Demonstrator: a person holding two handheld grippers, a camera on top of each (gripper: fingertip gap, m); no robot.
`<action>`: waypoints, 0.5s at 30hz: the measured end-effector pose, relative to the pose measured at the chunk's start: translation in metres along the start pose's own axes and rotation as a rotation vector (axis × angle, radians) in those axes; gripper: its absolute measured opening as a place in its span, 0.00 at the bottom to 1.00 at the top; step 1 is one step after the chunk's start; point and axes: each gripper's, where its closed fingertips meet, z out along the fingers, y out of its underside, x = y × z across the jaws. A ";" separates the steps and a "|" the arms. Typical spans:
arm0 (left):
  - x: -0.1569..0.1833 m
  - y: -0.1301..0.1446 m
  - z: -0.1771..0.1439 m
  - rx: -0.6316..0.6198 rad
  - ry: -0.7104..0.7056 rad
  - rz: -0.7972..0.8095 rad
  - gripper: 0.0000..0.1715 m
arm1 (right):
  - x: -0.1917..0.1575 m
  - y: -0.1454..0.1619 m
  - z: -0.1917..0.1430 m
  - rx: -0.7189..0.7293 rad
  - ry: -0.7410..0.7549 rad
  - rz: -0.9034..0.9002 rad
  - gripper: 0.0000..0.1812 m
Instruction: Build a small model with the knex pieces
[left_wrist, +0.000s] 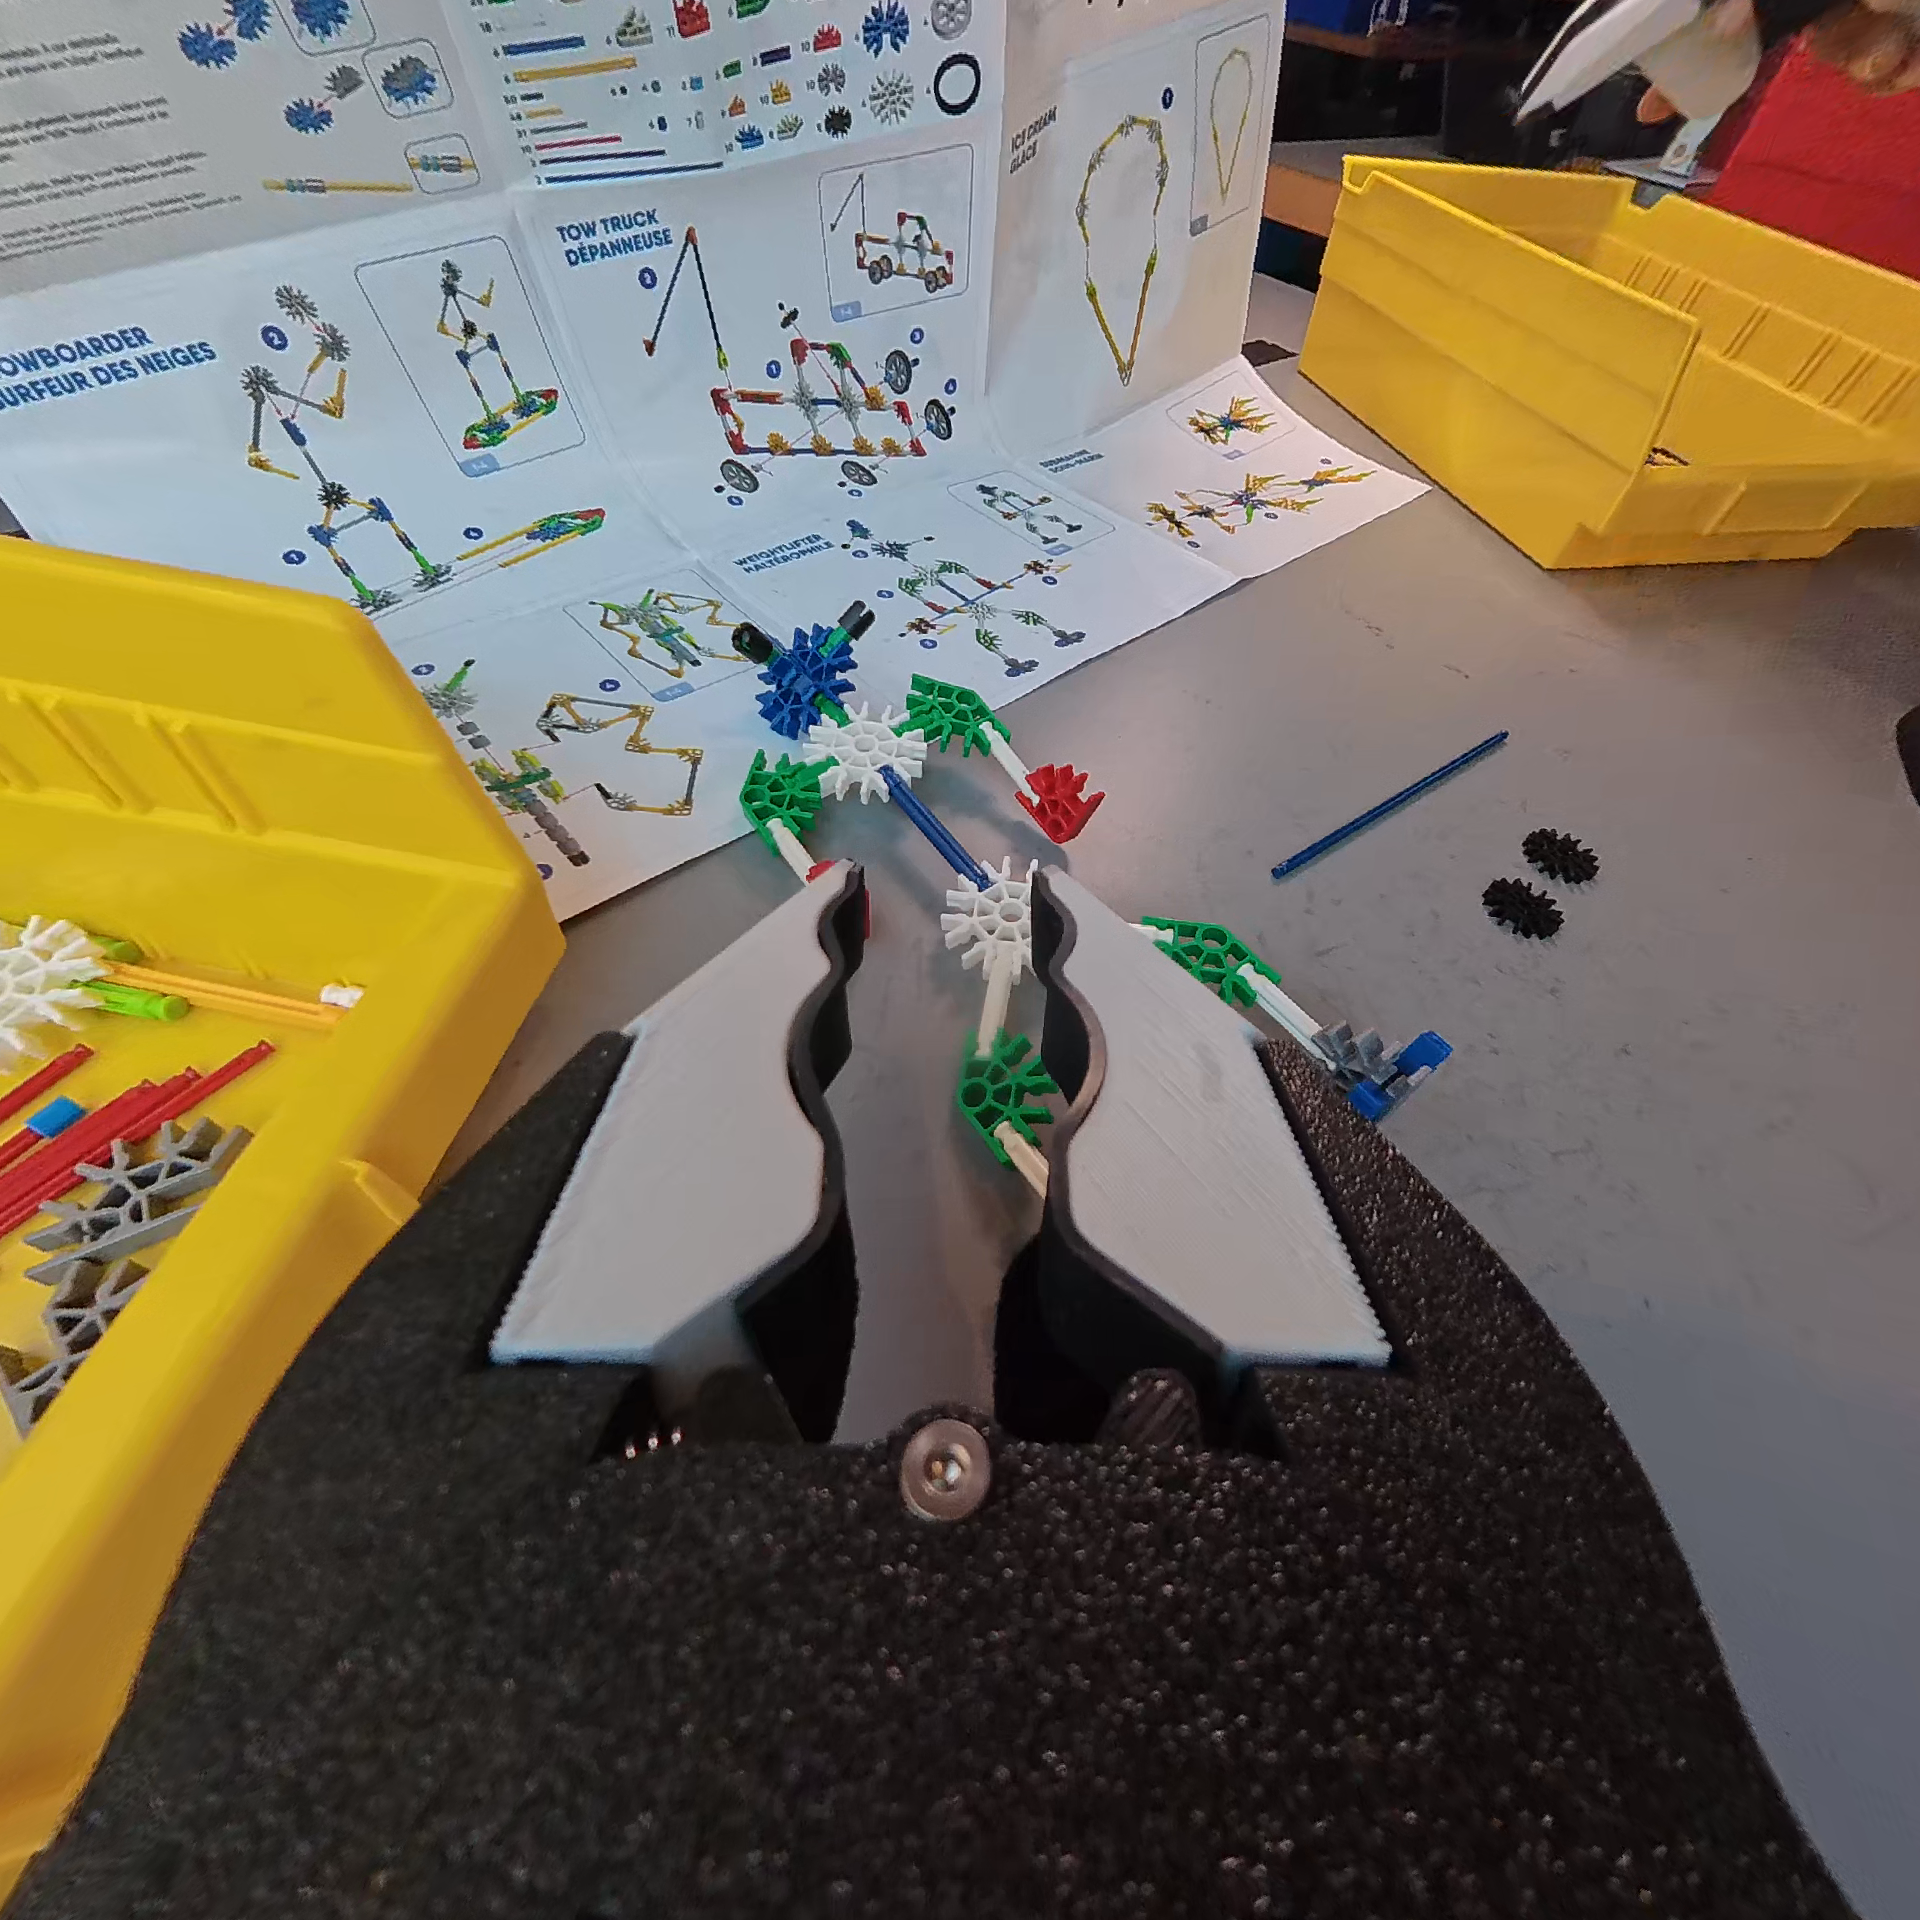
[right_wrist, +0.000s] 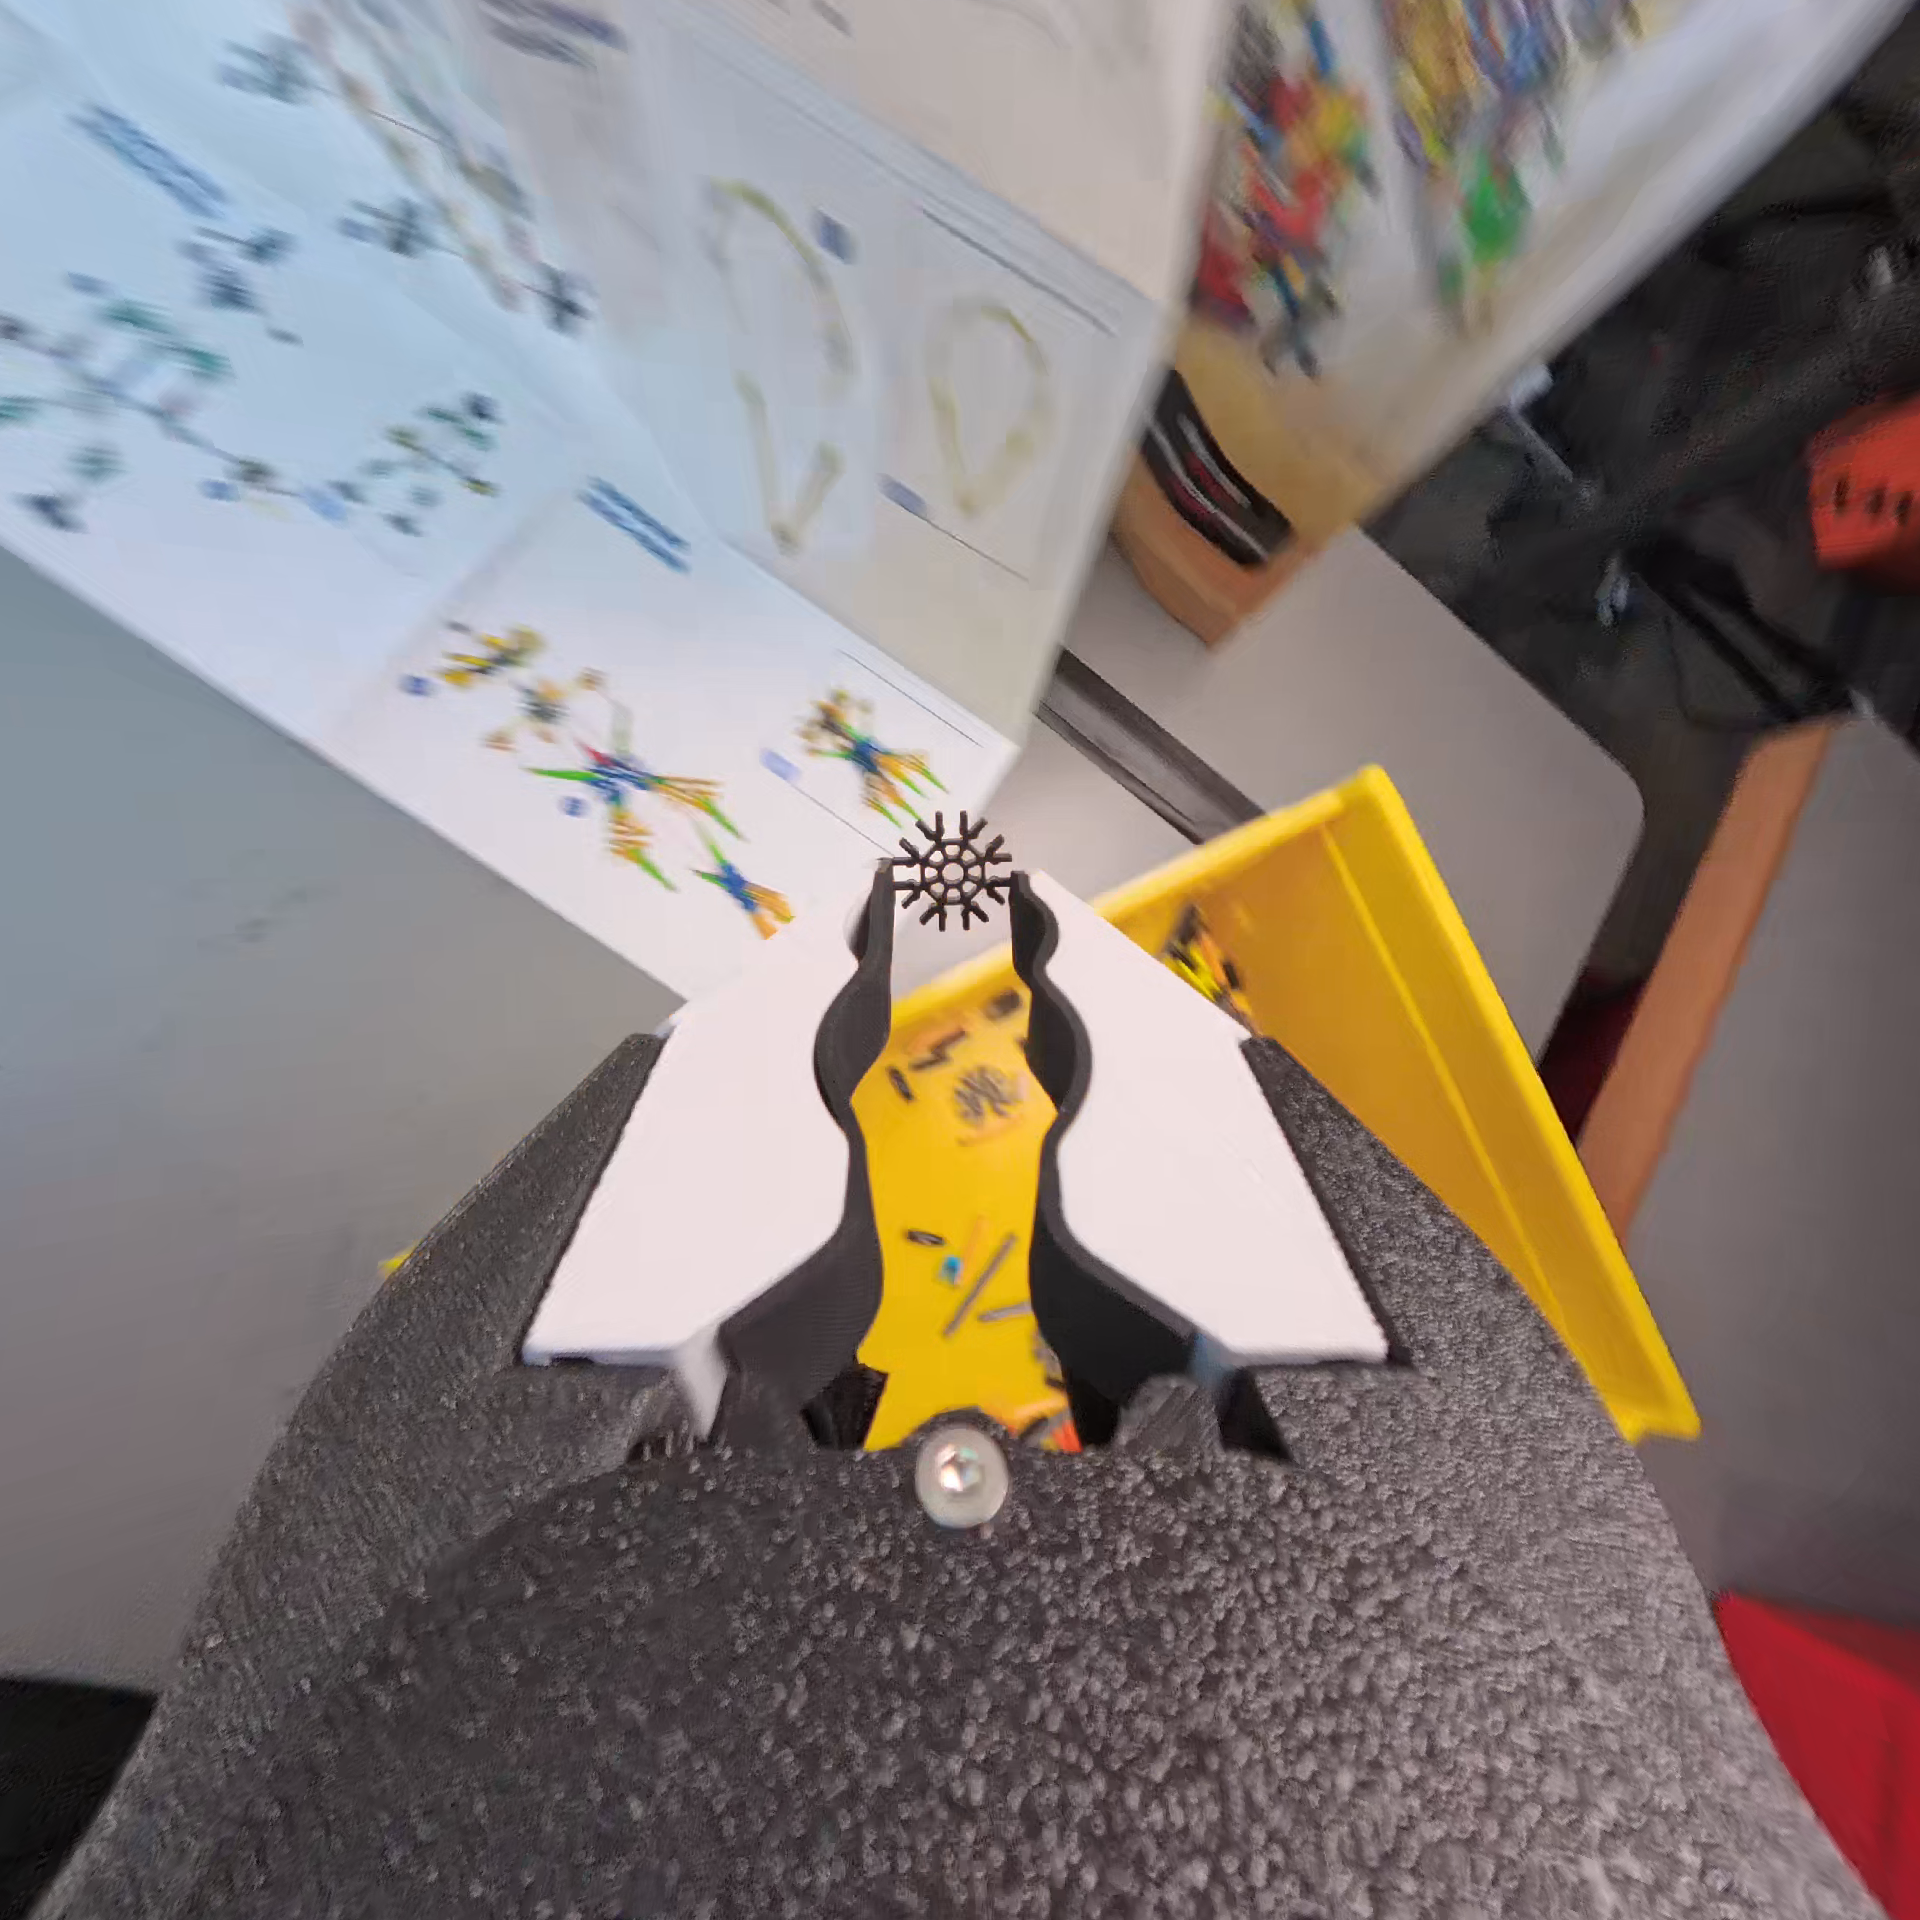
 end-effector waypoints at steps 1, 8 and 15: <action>0.000 0.000 0.000 -0.001 -0.001 0.004 0.18 | -0.034 -0.019 -0.007 0.042 -0.060 -0.076 0.11; -0.007 -0.005 -0.006 0.015 -0.037 0.020 0.18 | -0.303 -0.048 -0.010 0.110 -0.534 -0.548 0.11; -0.033 -0.015 -0.027 0.037 -0.145 0.026 0.18 | -0.468 -0.052 0.016 0.105 -0.803 -0.700 0.11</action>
